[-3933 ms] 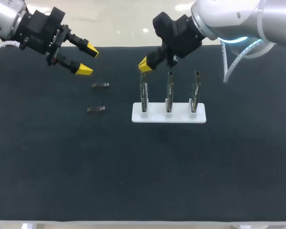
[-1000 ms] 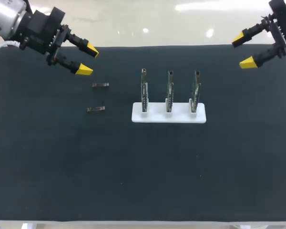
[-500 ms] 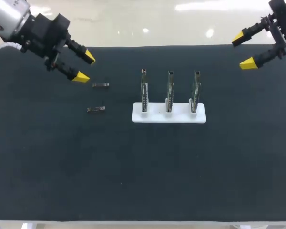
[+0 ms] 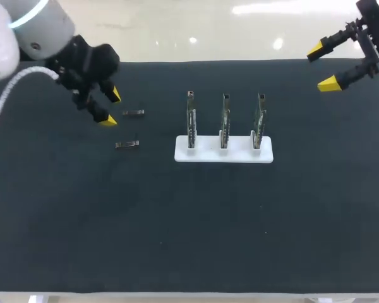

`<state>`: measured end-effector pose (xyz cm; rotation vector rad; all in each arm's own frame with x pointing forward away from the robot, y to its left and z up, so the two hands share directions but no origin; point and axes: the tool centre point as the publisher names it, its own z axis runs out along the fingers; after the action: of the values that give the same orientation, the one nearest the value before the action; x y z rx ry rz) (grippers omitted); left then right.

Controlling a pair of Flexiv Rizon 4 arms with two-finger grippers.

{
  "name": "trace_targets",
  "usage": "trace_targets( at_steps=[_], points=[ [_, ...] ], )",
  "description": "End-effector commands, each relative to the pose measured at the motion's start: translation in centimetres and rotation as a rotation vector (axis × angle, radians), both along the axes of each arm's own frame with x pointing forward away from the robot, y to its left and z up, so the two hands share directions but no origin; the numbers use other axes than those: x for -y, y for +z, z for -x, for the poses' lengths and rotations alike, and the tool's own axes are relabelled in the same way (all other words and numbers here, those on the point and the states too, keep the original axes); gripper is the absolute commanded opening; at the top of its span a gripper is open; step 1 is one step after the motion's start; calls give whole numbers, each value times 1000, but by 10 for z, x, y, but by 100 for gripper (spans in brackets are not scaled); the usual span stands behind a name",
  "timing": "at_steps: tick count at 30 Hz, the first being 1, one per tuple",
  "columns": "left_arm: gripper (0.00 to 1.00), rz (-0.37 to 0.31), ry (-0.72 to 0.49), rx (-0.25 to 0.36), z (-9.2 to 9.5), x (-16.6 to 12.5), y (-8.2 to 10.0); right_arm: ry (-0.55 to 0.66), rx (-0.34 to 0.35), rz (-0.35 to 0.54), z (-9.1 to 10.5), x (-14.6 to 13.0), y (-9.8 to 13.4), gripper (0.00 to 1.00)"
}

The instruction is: Pick up the optical module with the left hand, and insert it into the network port with the right hand.

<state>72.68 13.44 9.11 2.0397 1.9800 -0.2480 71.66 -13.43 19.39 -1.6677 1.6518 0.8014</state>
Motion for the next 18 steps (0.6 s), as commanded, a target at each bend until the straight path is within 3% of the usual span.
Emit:
trace_targets(
  at_steps=[1,5,12,18],
  points=[
    [100,-400,116,-22,-3,6,-9,0,-1,0,-1,0,0,100],
    [100,-463,147,-32,-6,3,-19,0,-1,0,-1,0,0,100],
    [100,-483,144,-82,-8,-2,-35,0,-1,0,-1,0,0,100],
    [100,-468,144,-87,-14,-5,-48,0,-1,0,-1,0,0,100]
  ],
)
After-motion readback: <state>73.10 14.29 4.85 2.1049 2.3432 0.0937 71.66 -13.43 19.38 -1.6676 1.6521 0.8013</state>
